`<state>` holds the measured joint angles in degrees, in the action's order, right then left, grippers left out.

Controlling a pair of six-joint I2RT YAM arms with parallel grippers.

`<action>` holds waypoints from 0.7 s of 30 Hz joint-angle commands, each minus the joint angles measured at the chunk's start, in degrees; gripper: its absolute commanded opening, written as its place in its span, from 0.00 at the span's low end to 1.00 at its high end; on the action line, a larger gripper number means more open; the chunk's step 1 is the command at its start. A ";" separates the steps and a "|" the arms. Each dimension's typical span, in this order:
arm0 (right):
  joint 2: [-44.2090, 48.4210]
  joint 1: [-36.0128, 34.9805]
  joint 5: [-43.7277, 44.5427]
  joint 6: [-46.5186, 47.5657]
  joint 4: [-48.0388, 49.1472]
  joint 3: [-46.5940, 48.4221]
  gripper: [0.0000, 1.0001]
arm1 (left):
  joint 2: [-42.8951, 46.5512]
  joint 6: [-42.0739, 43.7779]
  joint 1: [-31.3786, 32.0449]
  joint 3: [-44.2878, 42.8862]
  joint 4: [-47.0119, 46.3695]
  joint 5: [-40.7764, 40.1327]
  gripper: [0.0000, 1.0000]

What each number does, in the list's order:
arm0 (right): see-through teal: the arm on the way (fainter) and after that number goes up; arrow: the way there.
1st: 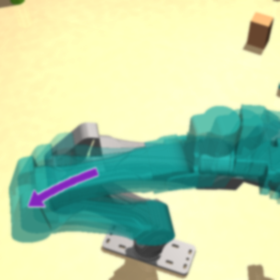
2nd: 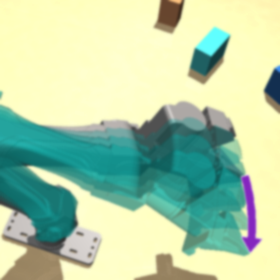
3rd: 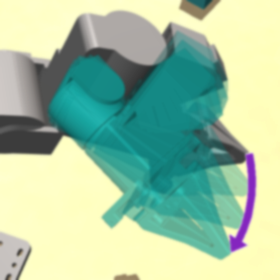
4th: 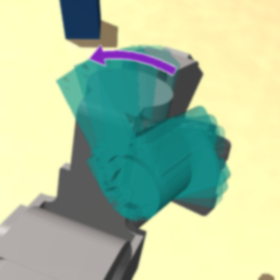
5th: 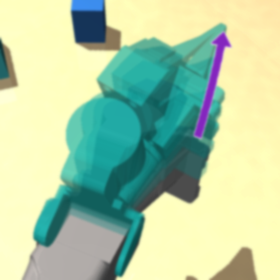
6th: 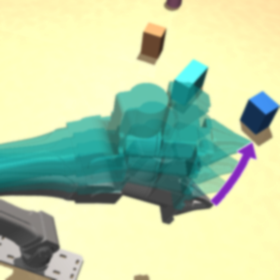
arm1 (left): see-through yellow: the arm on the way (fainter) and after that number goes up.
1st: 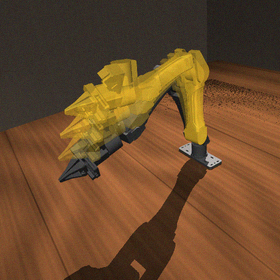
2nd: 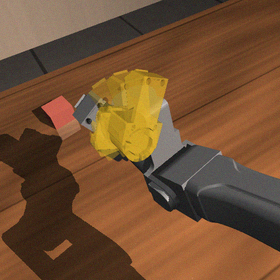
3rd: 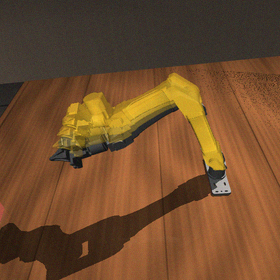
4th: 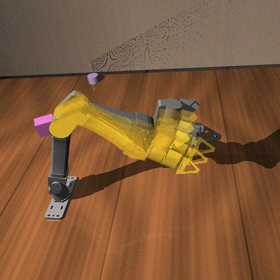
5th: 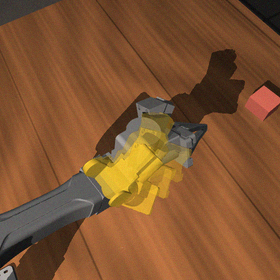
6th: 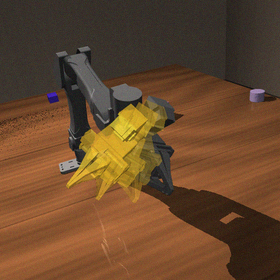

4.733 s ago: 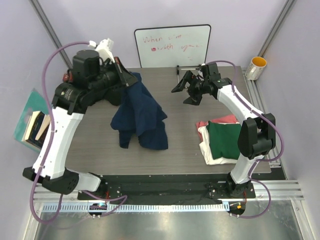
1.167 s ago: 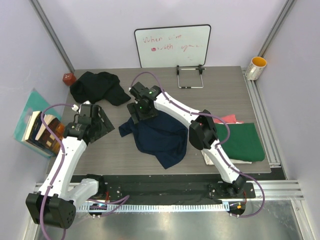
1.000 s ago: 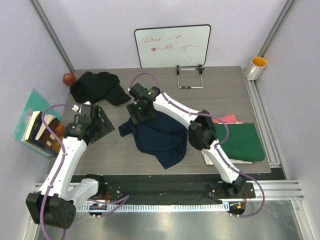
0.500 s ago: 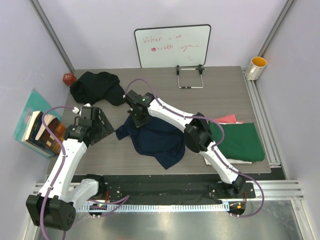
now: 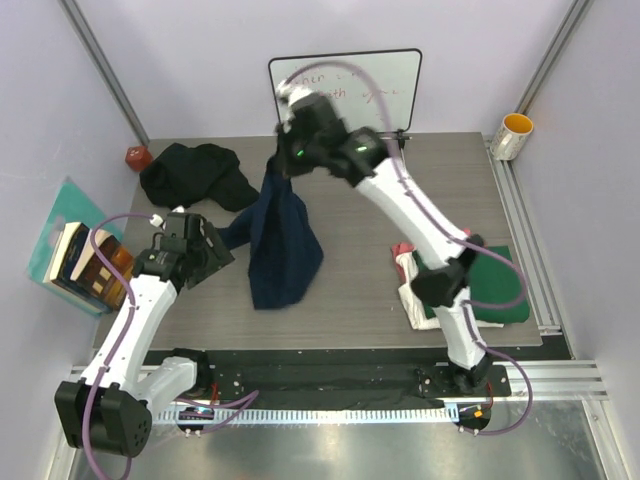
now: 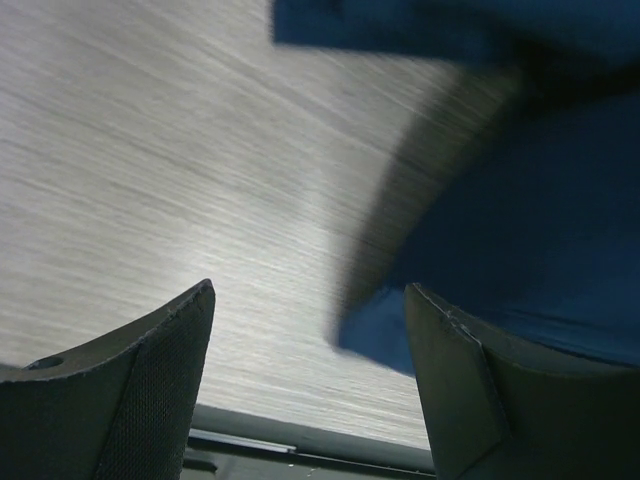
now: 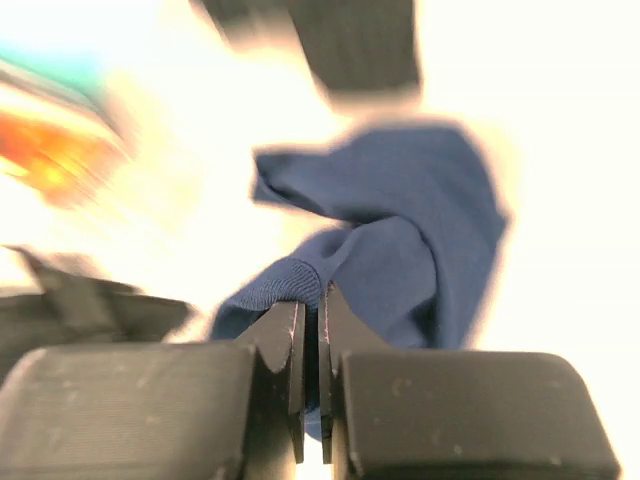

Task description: Fold and stack the t-shirts

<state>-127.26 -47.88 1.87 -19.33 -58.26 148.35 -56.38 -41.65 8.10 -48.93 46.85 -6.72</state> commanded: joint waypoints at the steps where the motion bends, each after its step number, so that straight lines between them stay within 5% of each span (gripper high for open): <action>1: 17.55 4.18 -0.81 -0.09 14.48 2.19 0.01 | -0.84 -0.54 -0.36 -1.52 -4.92 3.20 0.77; 10: 29.00 22.37 -18.90 -16.77 28.29 0.01 0.01 | -3.03 -0.89 -0.36 -2.49 -6.16 4.96 0.77; 16: 28.92 23.27 -23.83 -19.25 27.59 -7.02 0.01 | -2.16 -1.86 -0.36 -0.73 -6.86 6.02 0.77; 21: 23.57 23.27 -27.70 -20.48 23.03 -2.83 0.01 | -1.80 -2.47 -0.36 1.37 -7.30 6.46 0.77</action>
<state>-99.44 -24.69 -20.67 -37.06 -33.76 142.58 -59.29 -43.16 8.10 -49.04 41.85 -1.37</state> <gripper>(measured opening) 0.069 0.770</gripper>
